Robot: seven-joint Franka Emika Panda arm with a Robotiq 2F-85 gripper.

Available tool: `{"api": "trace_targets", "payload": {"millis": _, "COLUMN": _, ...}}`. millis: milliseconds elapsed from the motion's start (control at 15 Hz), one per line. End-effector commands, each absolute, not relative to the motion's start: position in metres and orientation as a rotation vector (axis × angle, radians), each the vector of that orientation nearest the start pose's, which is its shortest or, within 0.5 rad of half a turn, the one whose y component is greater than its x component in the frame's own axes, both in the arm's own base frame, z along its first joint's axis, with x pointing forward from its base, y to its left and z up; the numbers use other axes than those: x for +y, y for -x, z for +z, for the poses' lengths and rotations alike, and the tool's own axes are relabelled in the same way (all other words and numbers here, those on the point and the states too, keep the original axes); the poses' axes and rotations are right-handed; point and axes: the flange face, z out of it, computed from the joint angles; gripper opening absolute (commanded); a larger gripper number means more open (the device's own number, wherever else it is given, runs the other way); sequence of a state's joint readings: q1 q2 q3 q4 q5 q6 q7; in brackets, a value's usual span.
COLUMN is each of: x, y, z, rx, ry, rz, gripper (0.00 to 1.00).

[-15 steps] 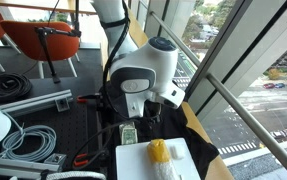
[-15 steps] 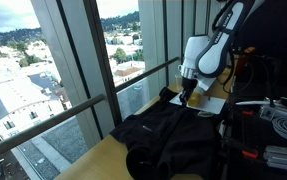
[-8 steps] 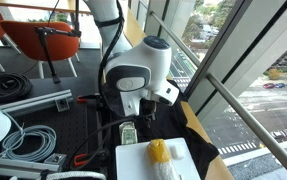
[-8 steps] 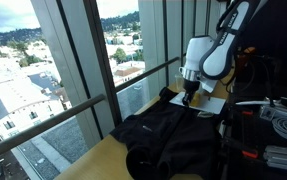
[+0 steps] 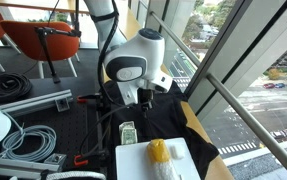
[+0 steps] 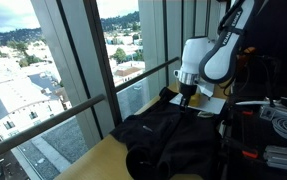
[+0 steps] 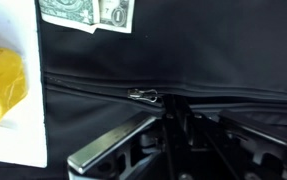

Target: Pull the zipper closed

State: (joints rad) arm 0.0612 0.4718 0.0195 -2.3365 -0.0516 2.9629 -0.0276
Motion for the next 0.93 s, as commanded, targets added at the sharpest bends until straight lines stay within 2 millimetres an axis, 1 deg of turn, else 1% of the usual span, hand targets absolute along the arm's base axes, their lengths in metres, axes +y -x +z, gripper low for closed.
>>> {"api": "trace_targets", "payload": {"millis": 0, "x": 0.086, "y": -0.523, "z": 0.170, "rx": -0.301, "ry": 3.107, "rz": -0.196, "gripper": 0.02}}
{"api": "trace_targets", "payload": {"millis": 333, "x": 0.133, "y": -0.535, "z": 0.190, "rx": -0.383, "ry": 3.083, "rz": -0.107, "gripper": 0.02}}
{"api": "trace_targets", "payload": {"millis": 533, "x": 0.156, "y": -0.540, "z": 0.190, "rx": -0.432, "ry": 3.066, "rz": -0.047, "gripper": 0.02}}
{"api": "trace_targets", "payload": {"millis": 867, "x": 0.194, "y": -0.539, "z": 0.195, "rx": -0.510, "ry": 3.032, "rz": 0.015, "gripper": 0.02}}
